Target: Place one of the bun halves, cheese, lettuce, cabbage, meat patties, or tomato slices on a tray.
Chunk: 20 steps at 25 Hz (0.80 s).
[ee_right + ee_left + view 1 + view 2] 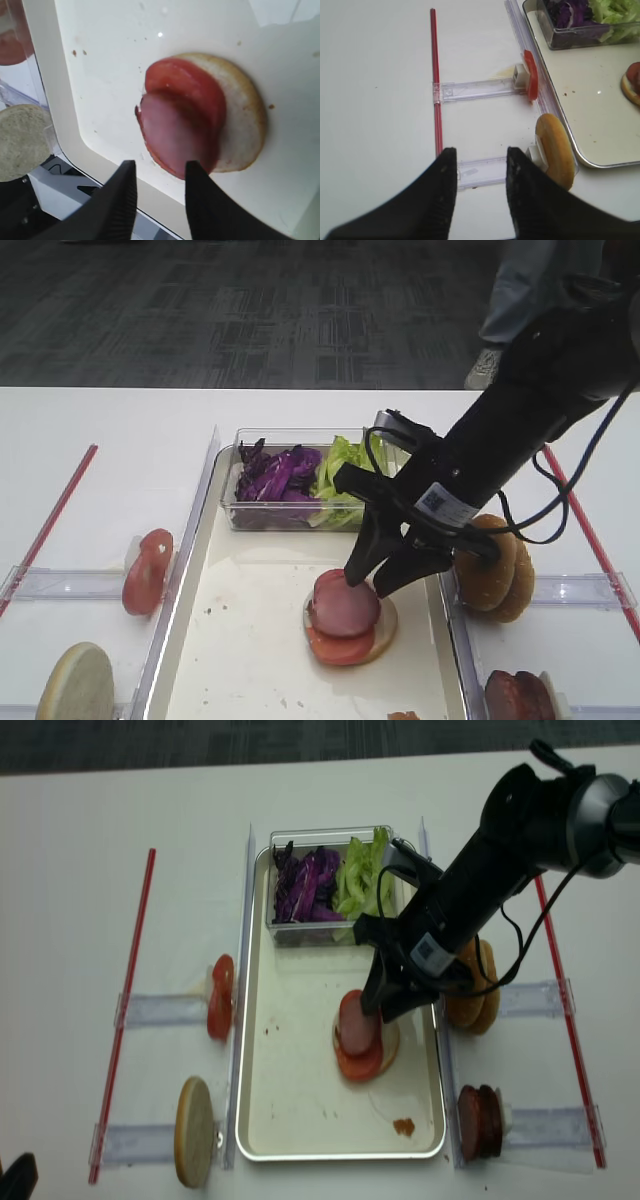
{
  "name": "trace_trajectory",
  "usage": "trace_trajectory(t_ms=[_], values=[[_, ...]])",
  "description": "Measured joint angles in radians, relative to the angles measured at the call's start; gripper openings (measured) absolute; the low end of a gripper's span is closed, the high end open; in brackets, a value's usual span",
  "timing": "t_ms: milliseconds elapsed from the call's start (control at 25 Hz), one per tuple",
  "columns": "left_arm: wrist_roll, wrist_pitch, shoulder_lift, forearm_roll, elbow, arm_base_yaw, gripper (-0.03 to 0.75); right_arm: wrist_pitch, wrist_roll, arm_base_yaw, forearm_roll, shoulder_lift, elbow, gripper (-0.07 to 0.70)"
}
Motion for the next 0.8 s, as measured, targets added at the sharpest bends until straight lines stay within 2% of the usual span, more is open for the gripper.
trace_trajectory(t_ms=[440, 800], values=[[0.0, 0.0, 0.0, 0.0, 0.0, 0.0, 0.234, 0.043, 0.142, 0.0, -0.168, -0.039, -0.084, 0.274], [0.0, 0.0, 0.0, 0.0, 0.0, 0.0, 0.234, 0.129, 0.268, 0.0, -0.335, -0.088, -0.181, 0.275]])
